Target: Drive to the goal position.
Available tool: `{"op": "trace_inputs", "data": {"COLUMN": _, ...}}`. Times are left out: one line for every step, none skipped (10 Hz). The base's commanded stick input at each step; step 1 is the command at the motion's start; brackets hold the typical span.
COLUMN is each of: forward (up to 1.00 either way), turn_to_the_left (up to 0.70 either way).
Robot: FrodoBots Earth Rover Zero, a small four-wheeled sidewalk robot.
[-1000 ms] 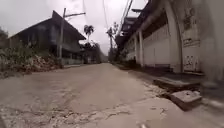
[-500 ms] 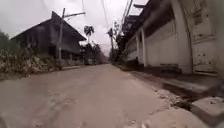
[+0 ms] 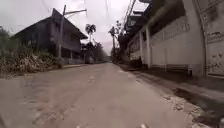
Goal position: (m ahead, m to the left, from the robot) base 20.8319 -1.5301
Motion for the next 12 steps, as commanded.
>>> {"op": "trace_inputs", "data": {"forward": 0.85, "turn_to_the_left": 0.00}}
{"op": "trace_inputs", "data": {"forward": 0.85, "turn_to_the_left": 0.00}}
{"op": "trace_inputs", "data": {"forward": 0.85, "turn_to_the_left": 0.00}}
{"op": "trace_inputs", "data": {"forward": 0.85, "turn_to_the_left": 0.00}}
{"op": "trace_inputs", "data": {"forward": 0.85, "turn_to_the_left": 0.00}}
{"op": "trace_inputs", "data": {"forward": 0.85, "turn_to_the_left": 0.00}}
{"op": "trace_inputs", "data": {"forward": 0.85, "turn_to_the_left": 0.00}}
{"op": "trace_inputs", "data": {"forward": 0.85, "turn_to_the_left": 0.00}}
{"op": "trace_inputs", "data": {"forward": 0.85, "turn_to_the_left": 0.00}}
{"op": "trace_inputs", "data": {"forward": 0.85, "turn_to_the_left": 0.00}}
{"op": "trace_inputs", "data": {"forward": 0.85, "turn_to_the_left": 0.00}}
{"op": "trace_inputs", "data": {"forward": 0.85, "turn_to_the_left": 0.00}}
